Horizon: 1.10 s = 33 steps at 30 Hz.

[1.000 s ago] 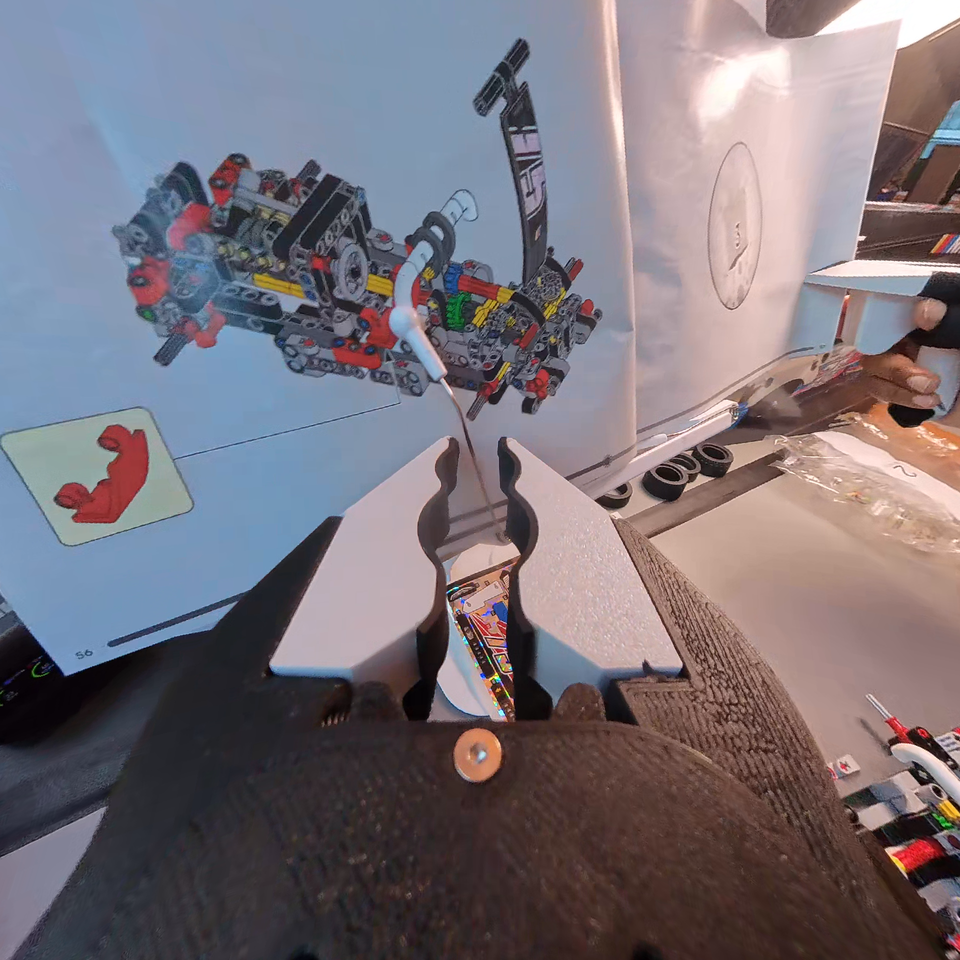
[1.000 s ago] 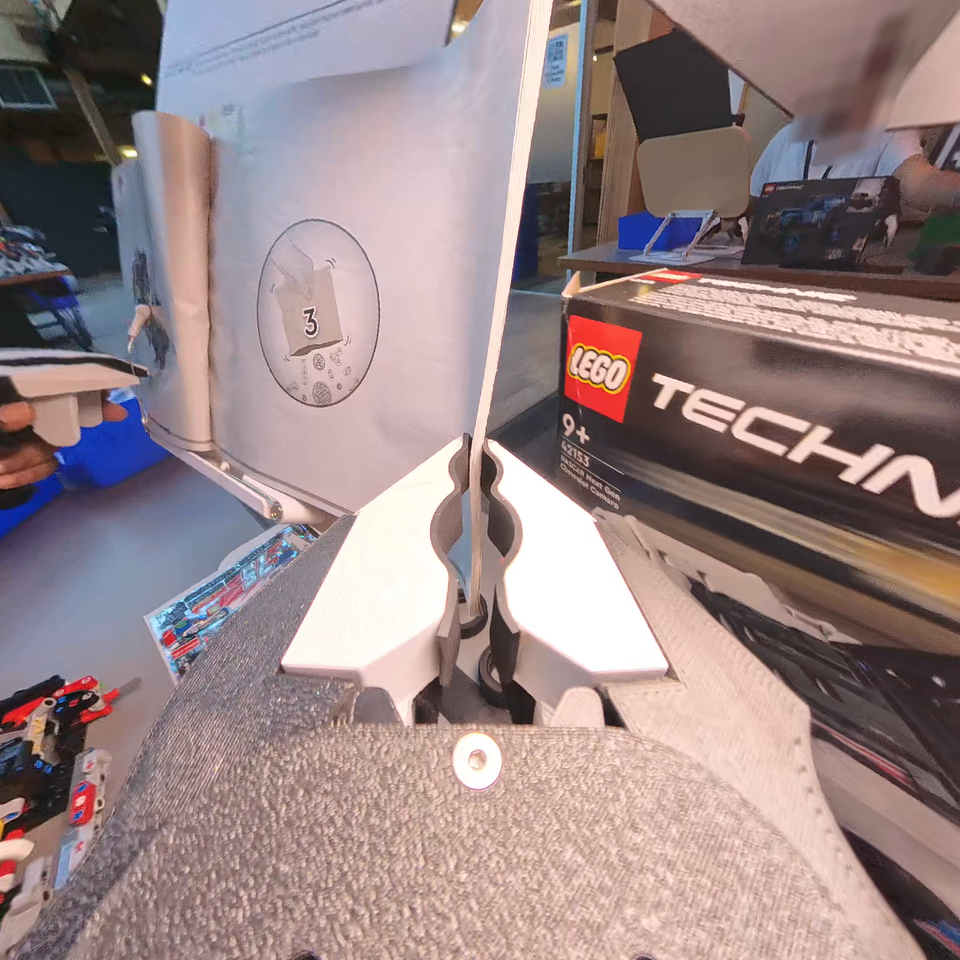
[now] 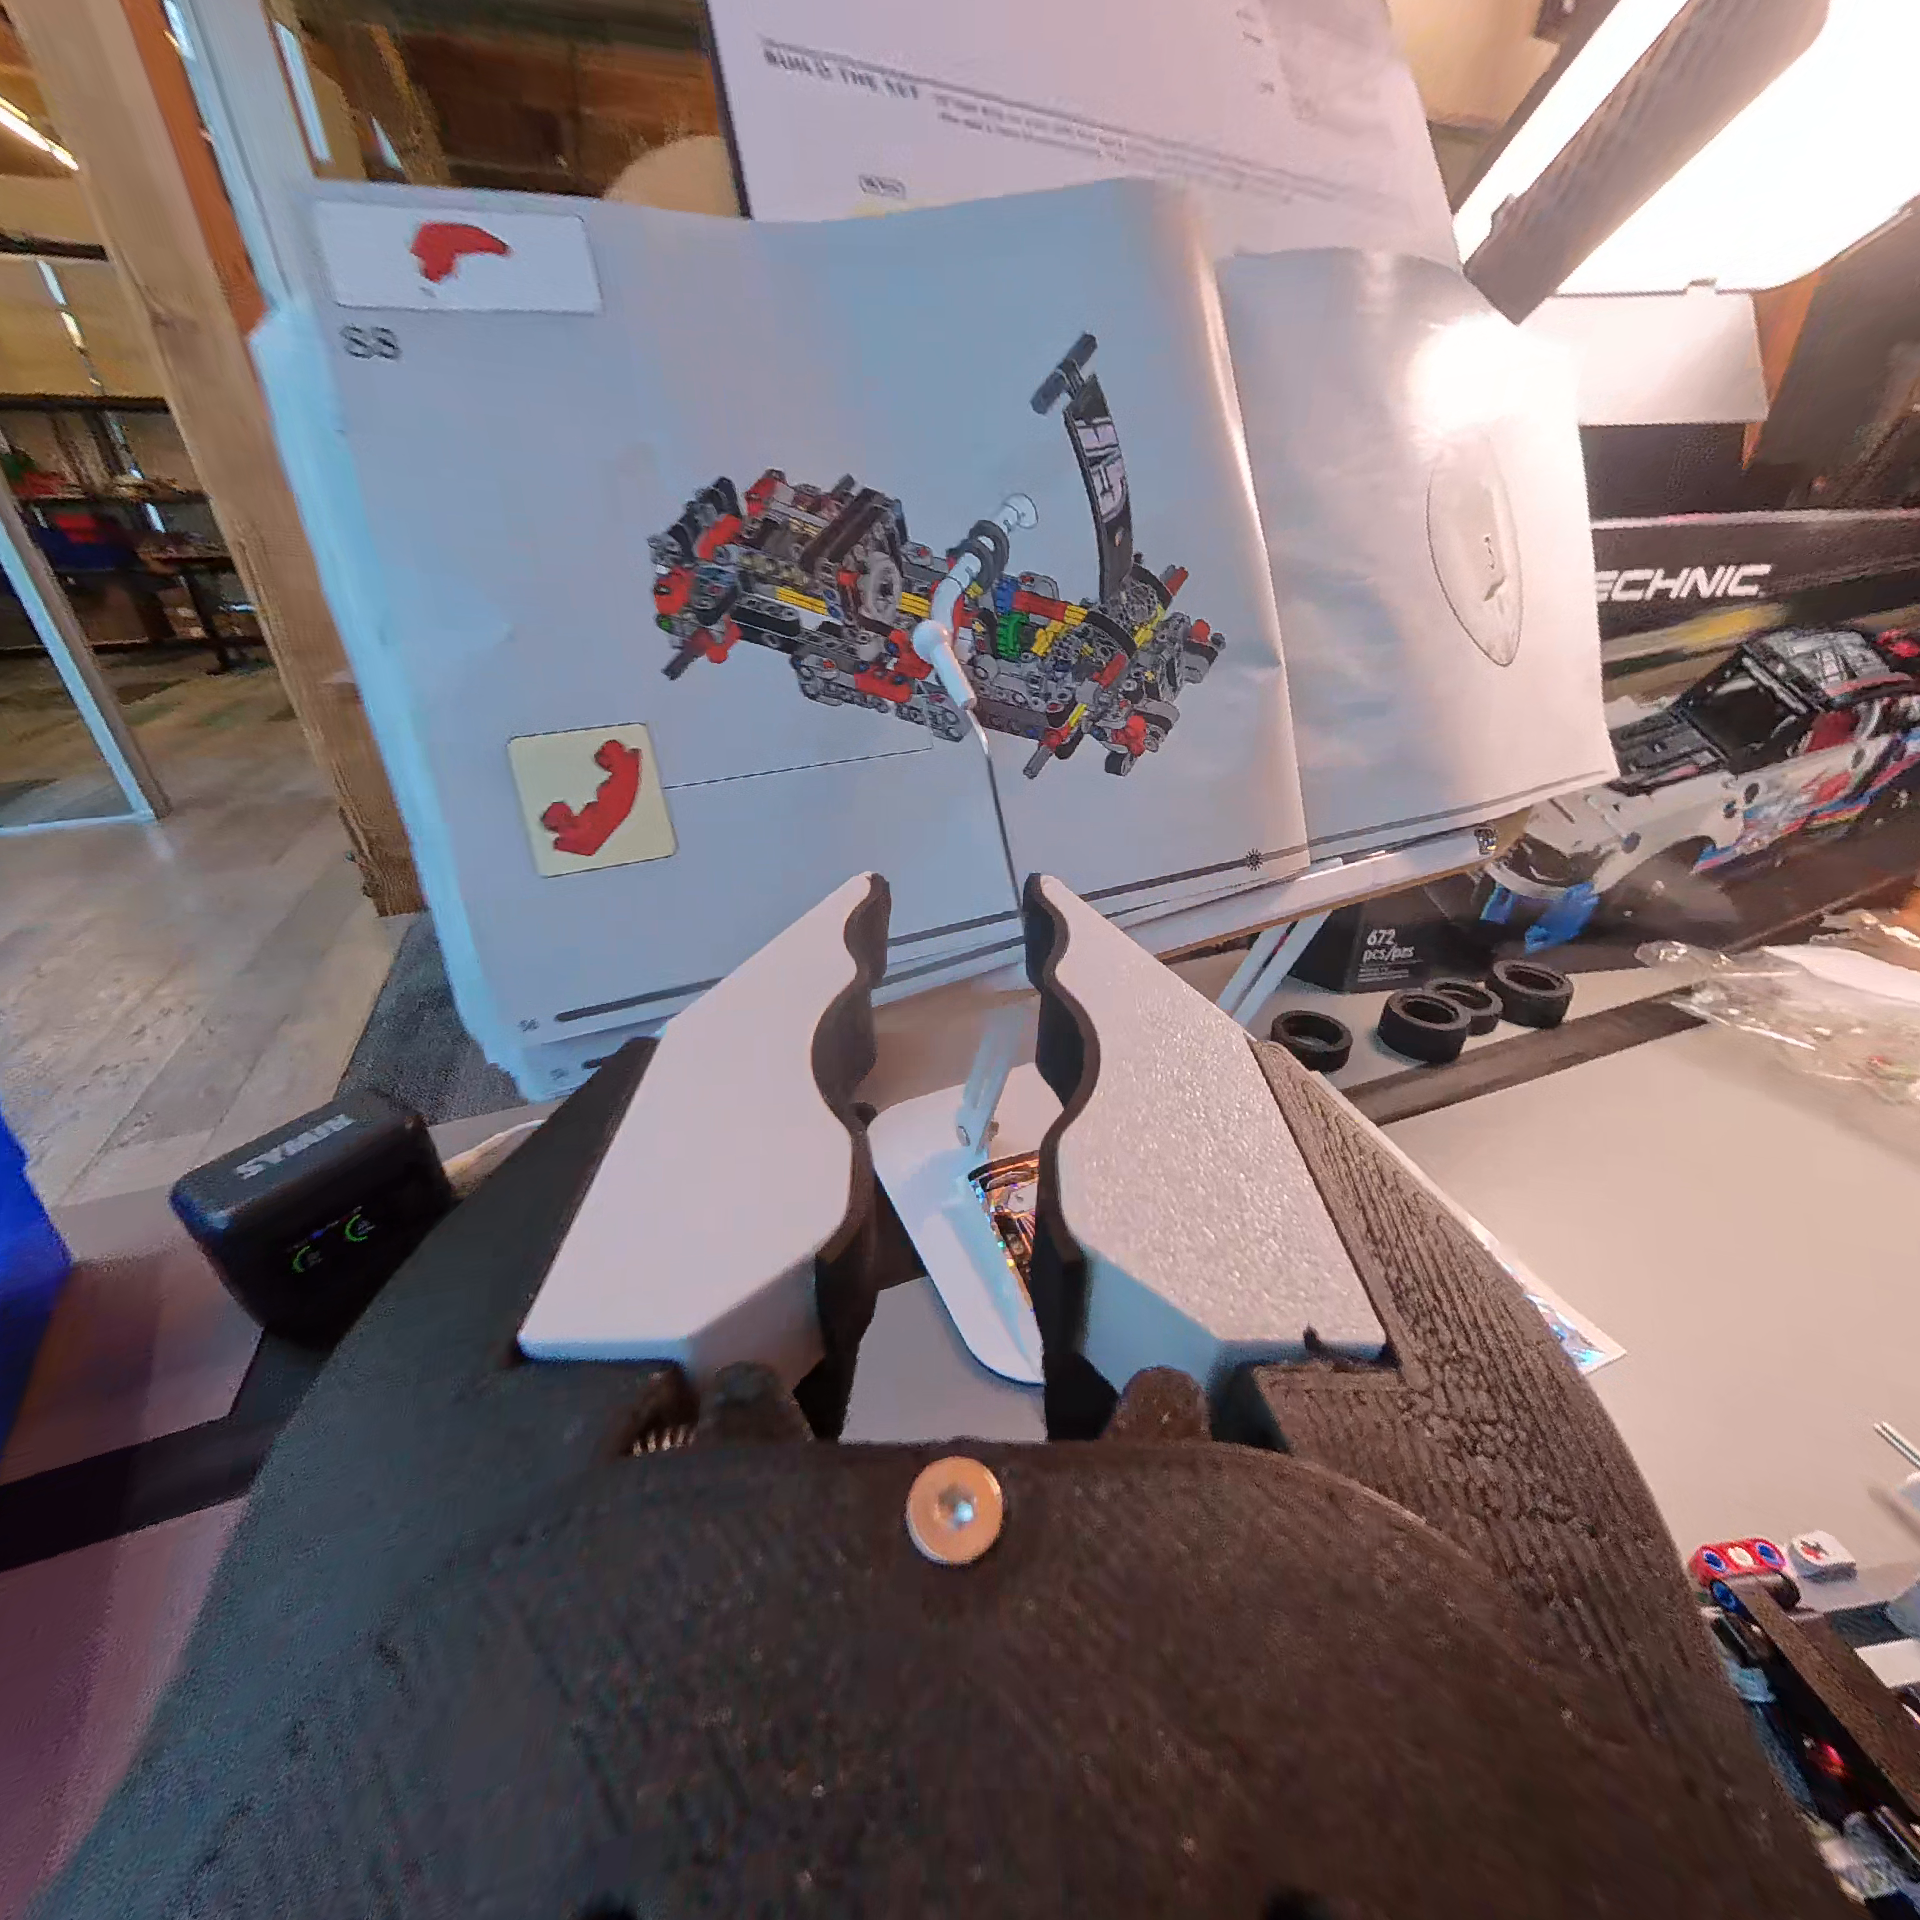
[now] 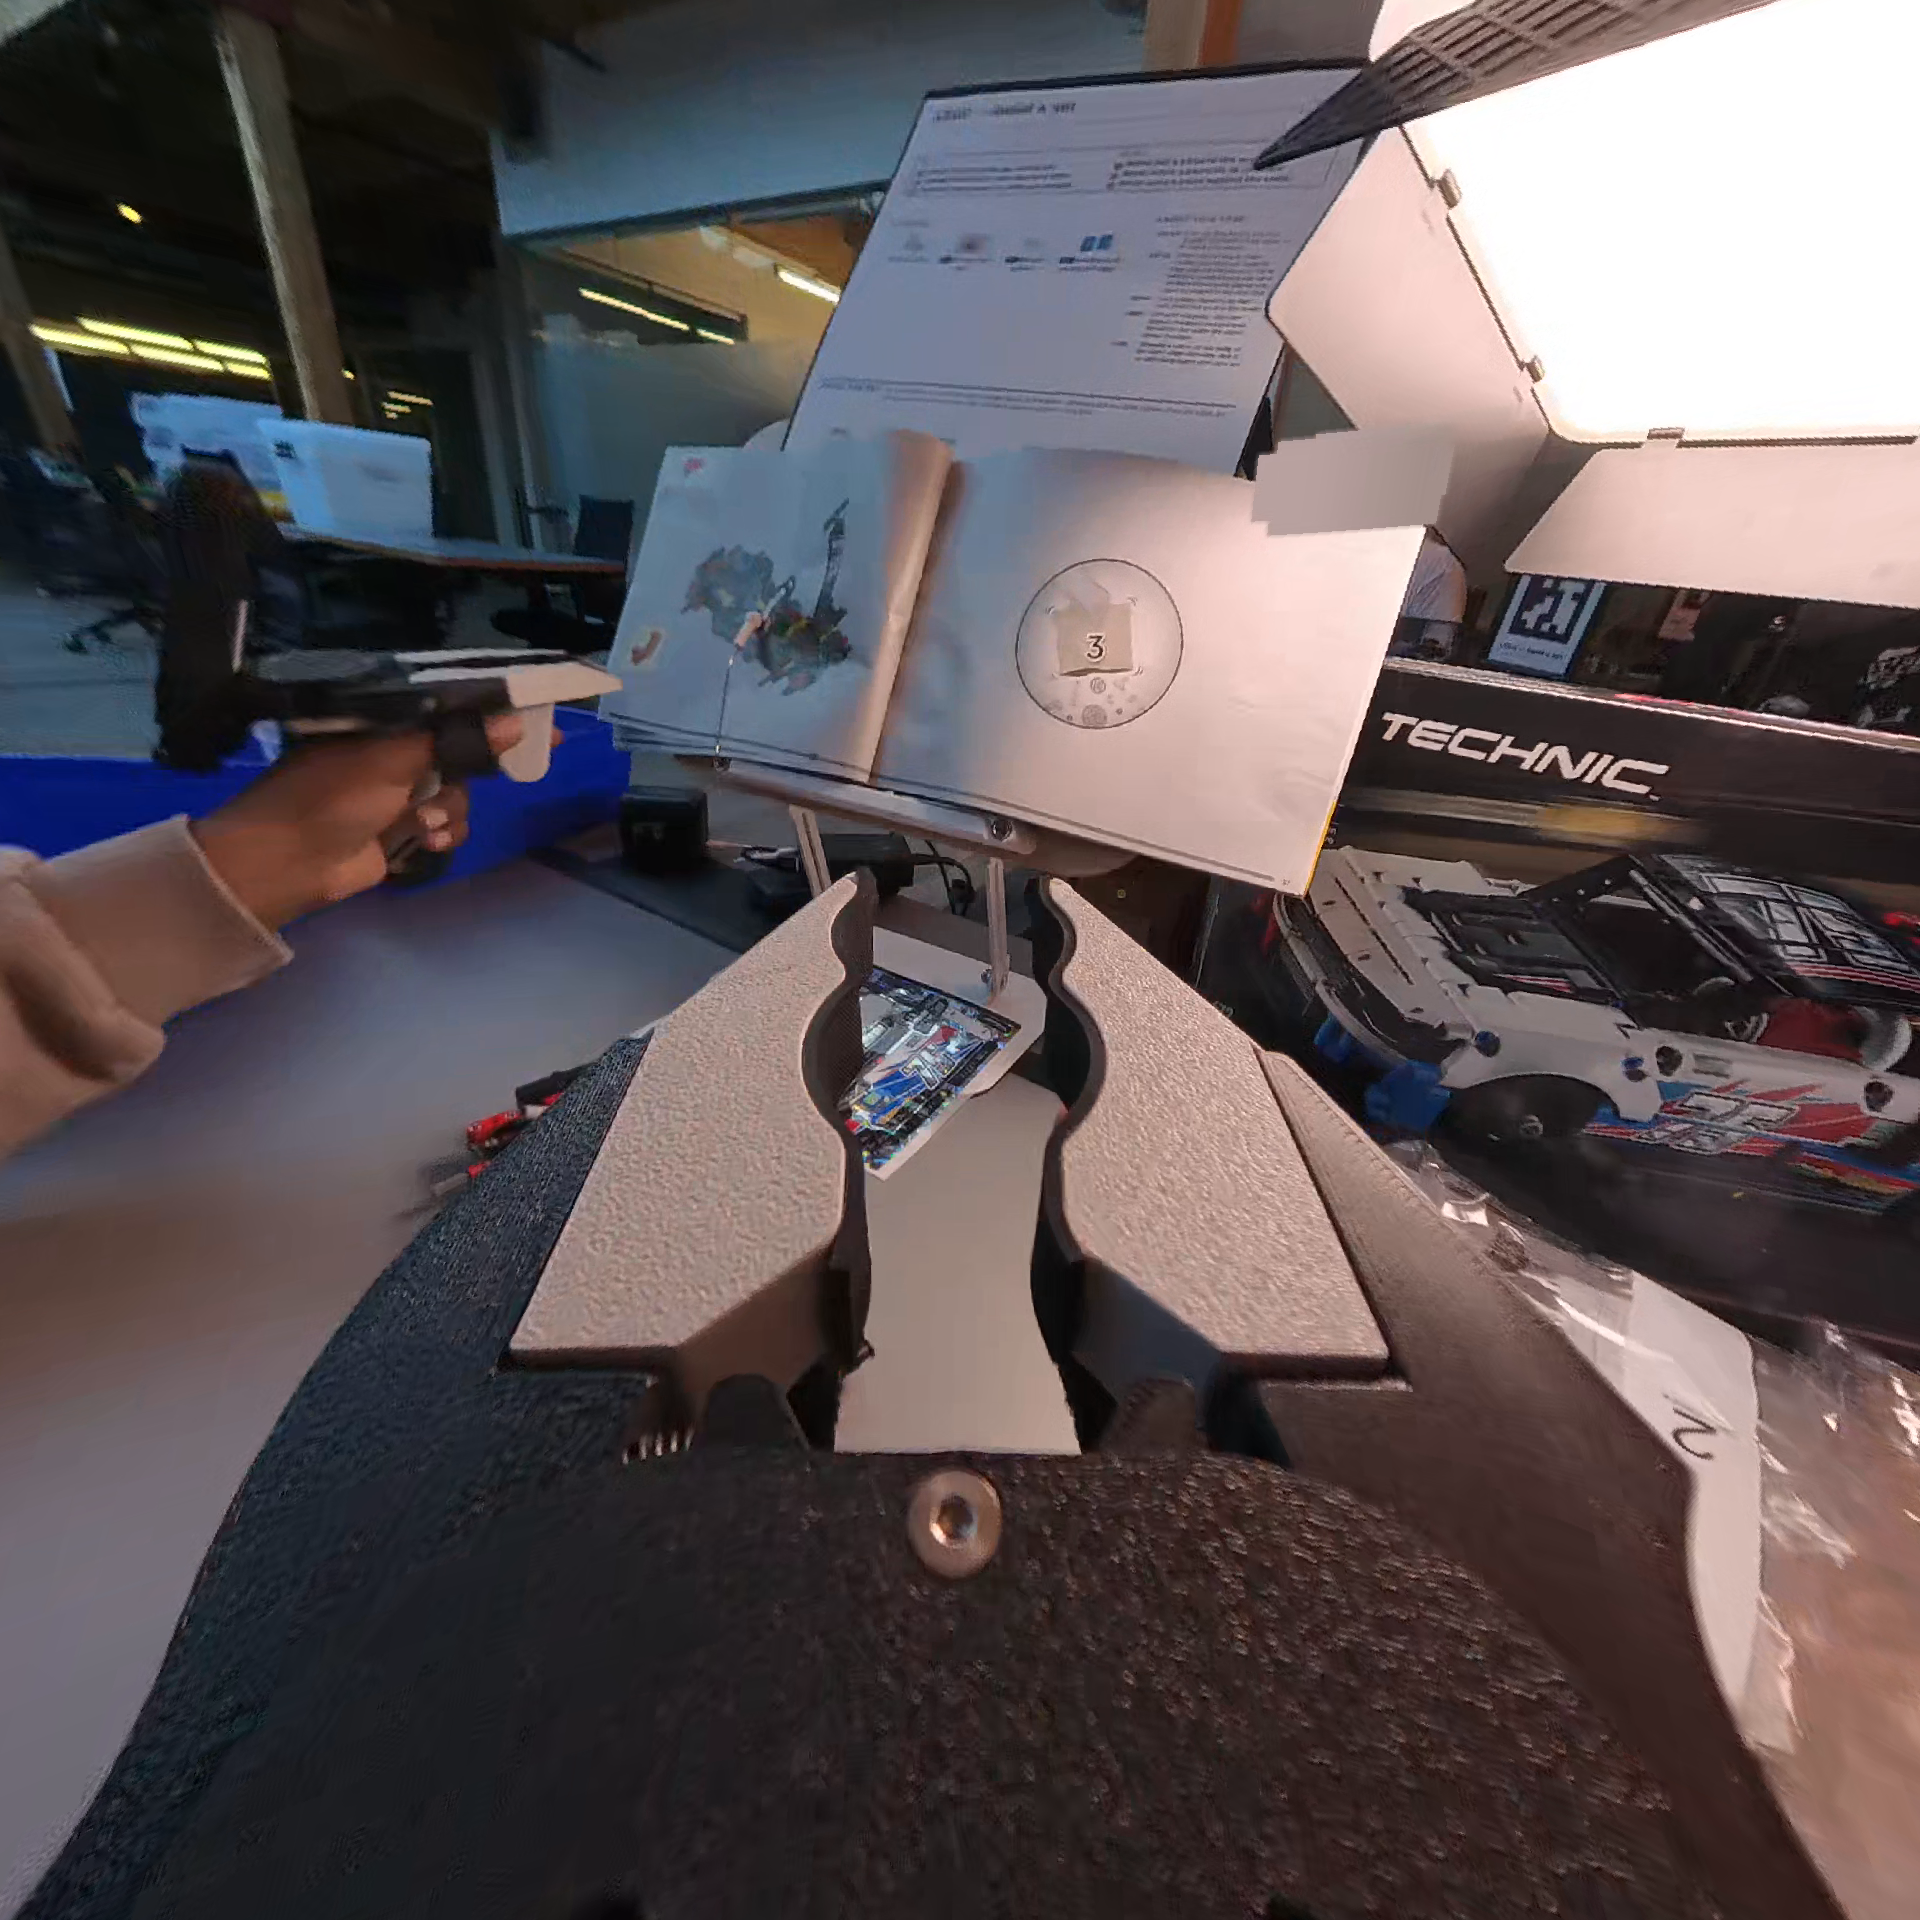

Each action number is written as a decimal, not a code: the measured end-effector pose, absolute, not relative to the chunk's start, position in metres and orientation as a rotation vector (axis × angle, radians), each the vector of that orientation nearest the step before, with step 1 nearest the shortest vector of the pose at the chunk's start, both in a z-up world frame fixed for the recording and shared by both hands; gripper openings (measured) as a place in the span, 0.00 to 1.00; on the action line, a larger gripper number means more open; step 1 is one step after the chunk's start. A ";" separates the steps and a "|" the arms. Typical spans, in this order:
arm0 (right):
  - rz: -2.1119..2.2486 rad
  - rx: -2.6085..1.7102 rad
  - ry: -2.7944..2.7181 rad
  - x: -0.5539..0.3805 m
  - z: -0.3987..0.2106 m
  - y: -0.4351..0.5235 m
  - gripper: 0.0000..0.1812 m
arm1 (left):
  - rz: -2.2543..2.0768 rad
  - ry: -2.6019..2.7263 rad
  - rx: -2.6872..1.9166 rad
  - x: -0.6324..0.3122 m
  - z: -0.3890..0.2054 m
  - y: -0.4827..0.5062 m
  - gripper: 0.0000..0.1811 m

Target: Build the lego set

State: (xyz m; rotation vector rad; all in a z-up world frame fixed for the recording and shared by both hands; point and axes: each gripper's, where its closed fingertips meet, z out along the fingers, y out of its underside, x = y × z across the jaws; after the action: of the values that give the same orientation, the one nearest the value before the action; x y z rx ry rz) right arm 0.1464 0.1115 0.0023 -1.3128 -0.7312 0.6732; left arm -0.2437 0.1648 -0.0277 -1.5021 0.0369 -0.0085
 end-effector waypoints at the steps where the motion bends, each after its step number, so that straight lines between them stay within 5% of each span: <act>1: 0.649 -1.307 -0.736 0.147 -0.003 0.106 0.14 | -0.011 0.049 -1.526 -0.240 -0.028 0.175 0.15; 6: 0.615 -1.304 -0.653 0.153 -0.027 0.116 0.10 | -0.037 0.073 -1.616 -0.229 -0.032 0.227 0.16; 11: 0.615 -1.342 -0.643 0.154 -0.047 0.125 0.09 | -0.068 -0.044 -1.617 -0.239 -0.041 0.232 0.01; 33: 0.490 -1.347 -0.525 0.175 -0.087 0.146 0.11 | -0.118 -0.099 -1.470 -0.250 -0.040 0.203 0.09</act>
State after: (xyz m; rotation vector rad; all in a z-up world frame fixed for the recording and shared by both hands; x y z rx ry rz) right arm 0.1753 0.1456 -0.0874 -1.3473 -0.5250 0.4899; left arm -0.2499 0.2028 -0.0398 -1.4698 -0.0990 -0.1184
